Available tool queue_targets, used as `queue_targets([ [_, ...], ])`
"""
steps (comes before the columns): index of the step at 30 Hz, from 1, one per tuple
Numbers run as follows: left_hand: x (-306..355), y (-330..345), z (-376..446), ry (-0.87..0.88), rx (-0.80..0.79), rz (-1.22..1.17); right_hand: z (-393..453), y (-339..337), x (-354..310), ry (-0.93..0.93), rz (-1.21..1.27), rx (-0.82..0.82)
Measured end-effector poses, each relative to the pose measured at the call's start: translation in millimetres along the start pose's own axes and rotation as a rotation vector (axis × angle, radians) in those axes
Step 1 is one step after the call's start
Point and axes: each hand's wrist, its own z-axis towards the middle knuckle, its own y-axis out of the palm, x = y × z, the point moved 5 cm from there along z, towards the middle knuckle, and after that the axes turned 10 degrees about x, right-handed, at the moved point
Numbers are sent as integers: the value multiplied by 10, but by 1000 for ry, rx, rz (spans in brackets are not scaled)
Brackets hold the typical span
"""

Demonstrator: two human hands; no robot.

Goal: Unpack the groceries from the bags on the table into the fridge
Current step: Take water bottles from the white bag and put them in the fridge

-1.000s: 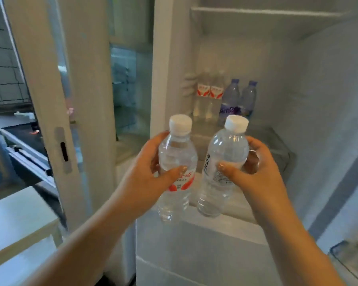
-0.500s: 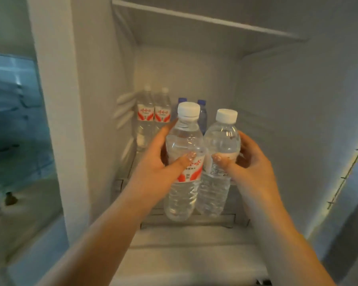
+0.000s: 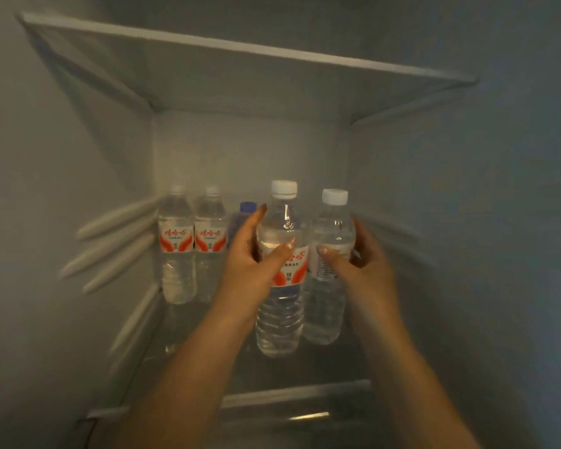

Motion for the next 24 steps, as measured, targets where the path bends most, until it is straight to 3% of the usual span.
queue_targets([
  [16, -625, 206, 658, -30, -49, 9, 575, 193, 636, 30, -97, 16],
  [24, -716, 91, 591, 79, -114, 249, 510, 167, 656, -33, -233, -120],
])
